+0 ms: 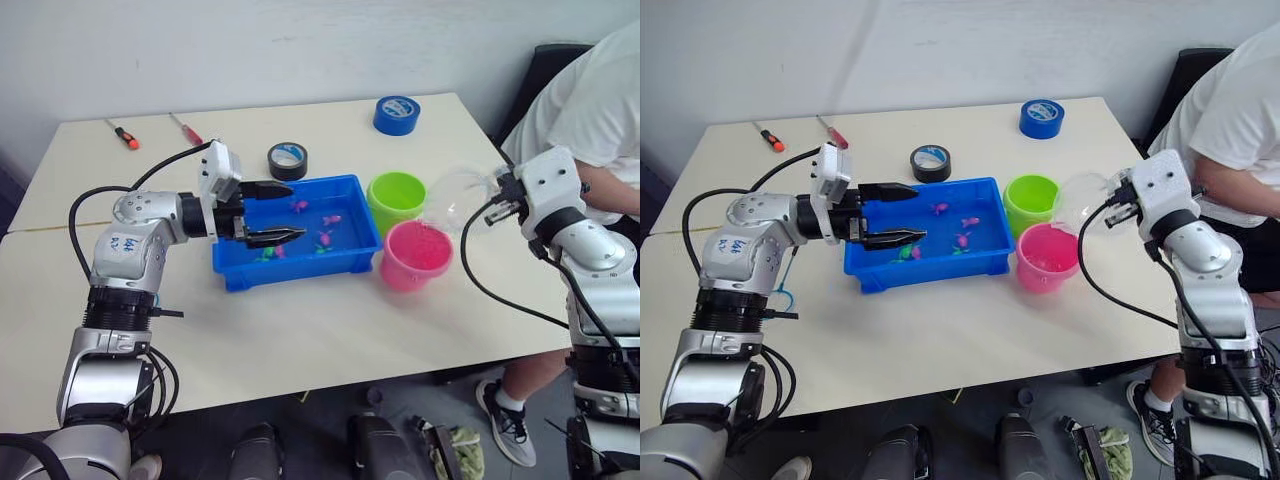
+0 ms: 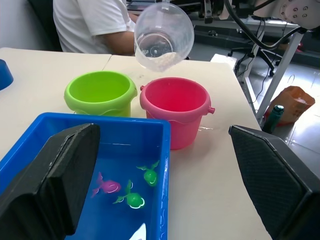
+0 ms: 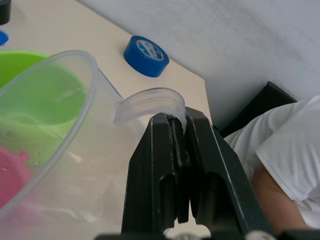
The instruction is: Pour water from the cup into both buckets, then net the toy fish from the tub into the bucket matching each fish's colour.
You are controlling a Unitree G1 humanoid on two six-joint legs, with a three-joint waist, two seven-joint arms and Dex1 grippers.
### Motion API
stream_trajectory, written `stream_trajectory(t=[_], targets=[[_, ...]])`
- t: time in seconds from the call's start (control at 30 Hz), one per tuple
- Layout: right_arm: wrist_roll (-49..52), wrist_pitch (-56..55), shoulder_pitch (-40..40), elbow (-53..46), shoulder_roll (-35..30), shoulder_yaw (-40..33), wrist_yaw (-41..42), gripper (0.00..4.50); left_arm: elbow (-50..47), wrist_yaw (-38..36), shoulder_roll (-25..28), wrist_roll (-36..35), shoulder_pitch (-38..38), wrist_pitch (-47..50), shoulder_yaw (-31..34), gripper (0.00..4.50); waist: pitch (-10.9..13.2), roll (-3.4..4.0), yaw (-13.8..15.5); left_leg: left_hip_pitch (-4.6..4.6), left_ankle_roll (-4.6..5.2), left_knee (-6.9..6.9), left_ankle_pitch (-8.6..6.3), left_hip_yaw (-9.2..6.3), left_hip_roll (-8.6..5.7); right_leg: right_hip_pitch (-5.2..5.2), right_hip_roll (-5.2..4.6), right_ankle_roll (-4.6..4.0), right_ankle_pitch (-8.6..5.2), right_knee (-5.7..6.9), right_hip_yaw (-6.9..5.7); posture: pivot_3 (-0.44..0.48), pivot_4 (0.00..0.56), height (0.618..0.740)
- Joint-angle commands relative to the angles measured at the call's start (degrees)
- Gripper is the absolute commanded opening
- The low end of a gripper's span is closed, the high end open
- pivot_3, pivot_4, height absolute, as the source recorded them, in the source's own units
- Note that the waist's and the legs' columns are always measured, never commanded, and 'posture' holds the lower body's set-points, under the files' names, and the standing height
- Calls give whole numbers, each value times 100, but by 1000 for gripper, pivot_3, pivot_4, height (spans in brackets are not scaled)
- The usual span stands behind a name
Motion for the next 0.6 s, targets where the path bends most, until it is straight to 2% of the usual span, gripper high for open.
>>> stream_trajectory(t=[0.03, 0.27, 0.4, 0.47, 0.6], targets=[[94, -49, -508, 234, 116, -142, -303, 12, 74, 18, 184, 20, -148, -158, 165, 4500, 0, 0, -10, 1, 0, 0, 0, -1, 0, 0, 0, 0, 0, 1, 0, 0, 150, 731], [-345, -734, -1579, 1857, 475, 388, -740, 12, 337, 49, 452, 101, -136, -376, 242, 4500, 0, 0, -84, -1, 1, -5, 0, 1, 0, -2, -1, 0, 0, -2, 0, 0, 150, 731], [-569, -1113, -1903, 2508, 511, 680, -846, 12, 395, 114, 531, 122, -63, -450, 299, 4500, 0, 1, -114, -50, 2, 11, 1, -2, 0, -41, -4, 1, 1, 7, -2, 0, 150, 731], [-810, -1337, -2064, 2847, 494, 905, -932, 12, 319, 157, 540, 94, 4, -438, 321, 4500, 0, 1, -118, -81, 3, 21, 2, 4, -1, -82, -6, 2, 1, 51, 4, 0, 150, 731], [-1136, -1678, -2260, 3254, 469, 1205, -1040, 12, 114, 261, 530, 33, 133, -378, 356, 4500, 0, 1, -145, -80, -1, 21, 5, 9, 1, -89, -5, 2, 1, 52, 8, 0, 150, 731]])
